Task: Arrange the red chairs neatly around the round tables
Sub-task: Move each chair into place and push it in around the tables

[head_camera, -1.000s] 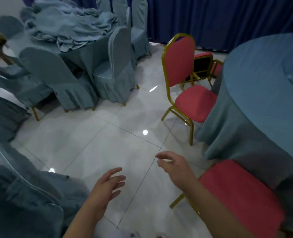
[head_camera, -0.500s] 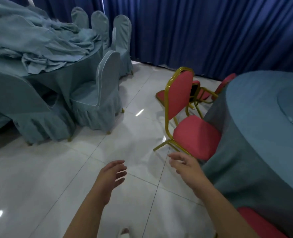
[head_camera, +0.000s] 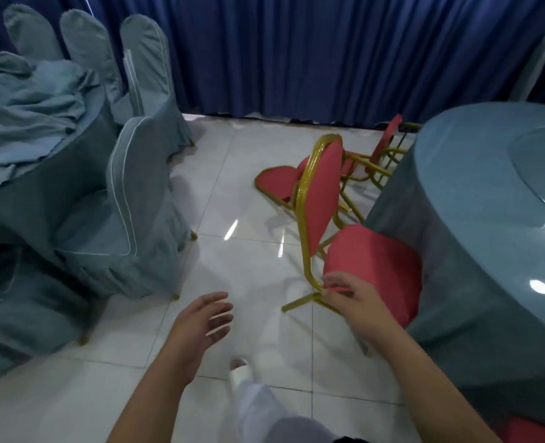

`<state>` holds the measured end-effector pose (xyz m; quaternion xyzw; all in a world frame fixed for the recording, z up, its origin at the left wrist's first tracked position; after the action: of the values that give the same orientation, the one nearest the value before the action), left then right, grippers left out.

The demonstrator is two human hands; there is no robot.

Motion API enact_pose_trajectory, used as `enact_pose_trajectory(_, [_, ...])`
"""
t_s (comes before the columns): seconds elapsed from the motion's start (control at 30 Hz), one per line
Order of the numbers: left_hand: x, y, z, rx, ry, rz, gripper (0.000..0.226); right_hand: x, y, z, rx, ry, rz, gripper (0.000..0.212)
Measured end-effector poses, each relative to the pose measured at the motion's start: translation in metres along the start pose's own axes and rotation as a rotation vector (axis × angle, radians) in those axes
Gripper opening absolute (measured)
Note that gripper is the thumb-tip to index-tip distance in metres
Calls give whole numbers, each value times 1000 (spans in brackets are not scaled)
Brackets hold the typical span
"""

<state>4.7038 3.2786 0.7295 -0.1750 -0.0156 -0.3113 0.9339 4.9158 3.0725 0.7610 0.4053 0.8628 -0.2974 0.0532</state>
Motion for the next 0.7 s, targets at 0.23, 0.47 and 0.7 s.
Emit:
enact_pose_trajectory(0.23, [-53, 151, 90, -30, 136, 51, 18, 108, 148, -130, -34, -28, -175, 16])
enact_pose_trajectory(0.47, [-55, 290, 111, -101, 95, 81, 18, 174, 264, -208, -37, -142, -322, 27])
enact_pose_trajectory(0.7, [2, 502, 135, -167, 76, -106, 17, 130, 403, -252, 53, -178, -21, 24])
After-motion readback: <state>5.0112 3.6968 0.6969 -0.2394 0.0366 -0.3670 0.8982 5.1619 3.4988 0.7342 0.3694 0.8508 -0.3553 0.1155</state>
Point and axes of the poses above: each hand's wrist, its own y-axis towards the middle knuckle, its own x-axis out of the palm, z = x × y, the point moved 3 cm from there along y, towards the middle knuckle, and after that the axes turned 15 degrees about x, right-handed, at the moved point
